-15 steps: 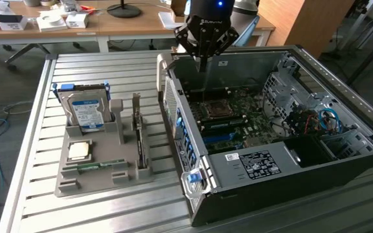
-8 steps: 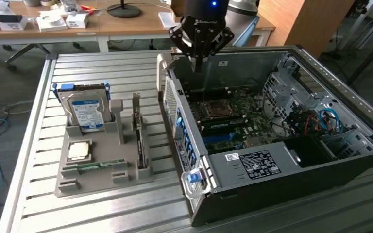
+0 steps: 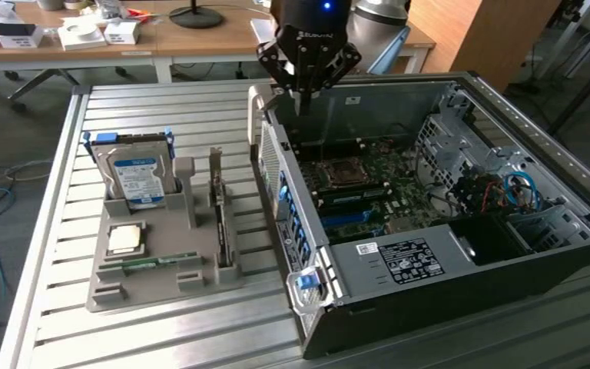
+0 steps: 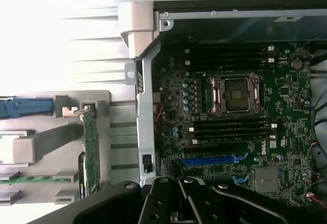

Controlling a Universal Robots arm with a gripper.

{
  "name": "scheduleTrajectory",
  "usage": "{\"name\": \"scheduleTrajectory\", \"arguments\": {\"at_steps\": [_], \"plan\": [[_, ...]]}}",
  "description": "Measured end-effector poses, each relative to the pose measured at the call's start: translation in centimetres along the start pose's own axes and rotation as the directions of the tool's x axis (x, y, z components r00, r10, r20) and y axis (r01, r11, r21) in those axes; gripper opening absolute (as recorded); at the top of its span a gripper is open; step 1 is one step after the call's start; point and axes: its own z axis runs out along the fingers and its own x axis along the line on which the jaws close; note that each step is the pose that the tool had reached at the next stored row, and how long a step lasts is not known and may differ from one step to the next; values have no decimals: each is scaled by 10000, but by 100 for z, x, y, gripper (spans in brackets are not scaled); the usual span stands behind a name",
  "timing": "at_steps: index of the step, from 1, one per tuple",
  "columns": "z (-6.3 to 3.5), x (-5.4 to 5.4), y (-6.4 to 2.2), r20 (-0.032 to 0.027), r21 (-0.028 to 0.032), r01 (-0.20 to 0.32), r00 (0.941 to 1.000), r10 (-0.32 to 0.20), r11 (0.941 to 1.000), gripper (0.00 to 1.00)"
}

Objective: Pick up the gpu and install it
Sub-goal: 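Reach for the gpu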

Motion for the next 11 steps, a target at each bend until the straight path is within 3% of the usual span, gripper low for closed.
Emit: {"name": "scheduleTrajectory", "arguments": {"at_steps": [11], "plan": [[0, 165, -13, 0, 0, 0, 10000, 0, 10000, 11]]}}
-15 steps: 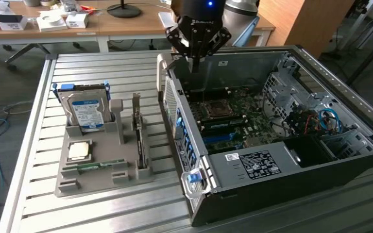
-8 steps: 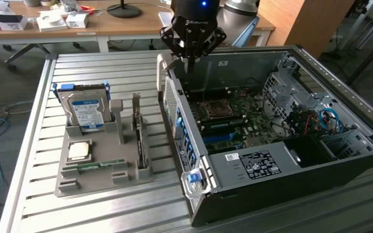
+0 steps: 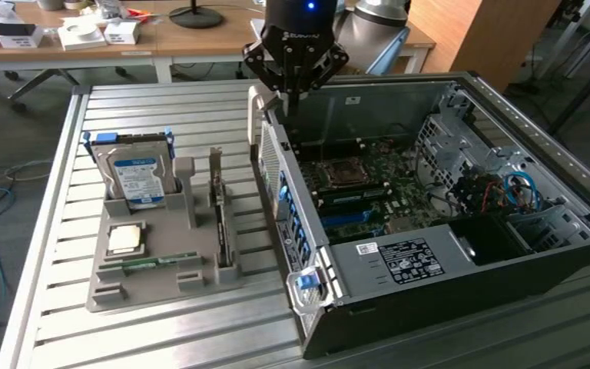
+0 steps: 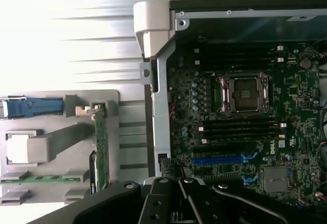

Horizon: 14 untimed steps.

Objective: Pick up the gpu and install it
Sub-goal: 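Reach for the gpu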

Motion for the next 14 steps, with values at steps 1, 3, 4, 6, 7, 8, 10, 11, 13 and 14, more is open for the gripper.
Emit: {"name": "scheduleTrajectory", "arguments": {"at_steps": [1, 3, 4, 6, 7, 8, 10, 11, 13, 14], "plan": [[0, 15, -1, 0, 0, 1, 10000, -1, 10000, 11], [0, 48, -4, 0, 0, 1, 10000, -1, 10000, 11], [0, 65, -5, 0, 0, 1, 10000, -1, 10000, 11], [0, 101, -8, 0, 0, 1, 10000, -1, 10000, 11], [-1, 118, -9, 0, 0, 0, 10000, 0, 10000, 11], [-1, 135, -10, 0, 0, 0, 10000, 0, 10000, 11], [-1, 170, -13, 0, 0, 0, 10000, 0, 10000, 11], [-1, 189, -14, 0, 0, 0, 10000, 0, 10000, 11], [-1, 225, -17, -1, 0, 1, 10000, -1, 10000, 11], [-1, 243, -18, 0, 0, 1, 10000, -1, 10000, 11]]}}
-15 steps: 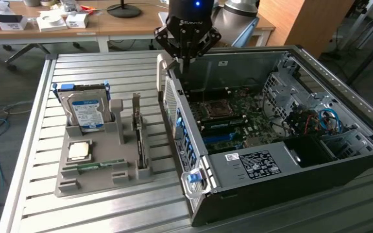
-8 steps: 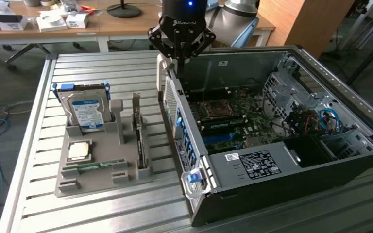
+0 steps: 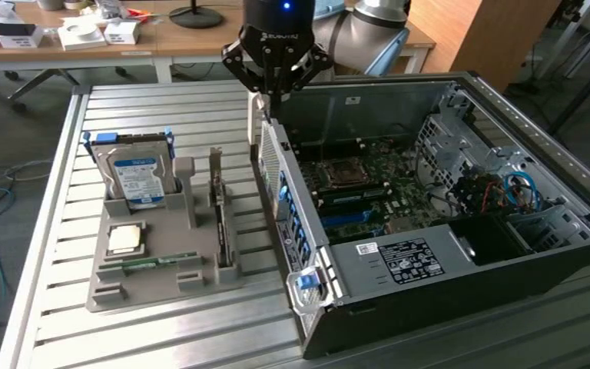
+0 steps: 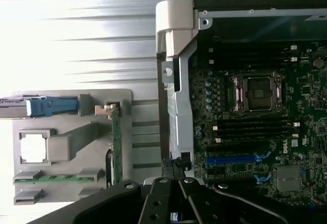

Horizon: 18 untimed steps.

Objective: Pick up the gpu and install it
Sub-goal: 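Reach for the gpu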

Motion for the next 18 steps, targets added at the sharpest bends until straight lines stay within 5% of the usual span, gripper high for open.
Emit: {"name": "scheduleTrajectory", "arguments": {"at_steps": [18], "plan": [[0, 303, -23, 0, 0, -1, 10000, 1, 10000, 11]]}}
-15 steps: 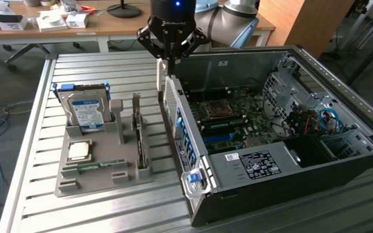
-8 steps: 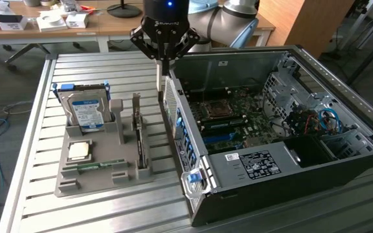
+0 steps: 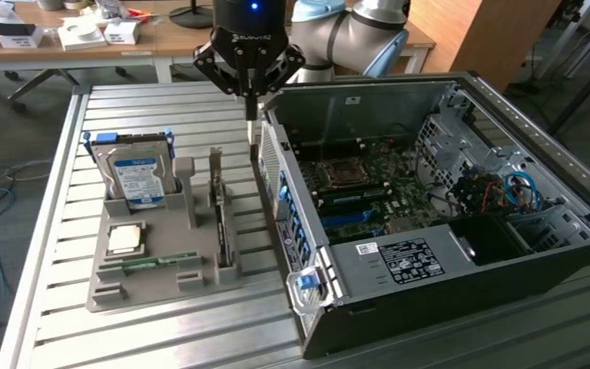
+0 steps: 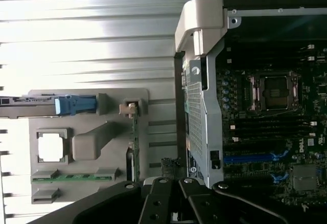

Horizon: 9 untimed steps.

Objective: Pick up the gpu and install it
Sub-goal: 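Reach for the gpu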

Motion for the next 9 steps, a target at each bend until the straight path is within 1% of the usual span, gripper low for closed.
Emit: {"name": "scheduleTrajectory", "arguments": {"at_steps": [6, 9], "plan": [[0, 87, -7, 0, 0, 1, 10000, -1, 10000, 11], [0, 147, -11, 0, 0, 1, 10000, -1, 10000, 11]]}}
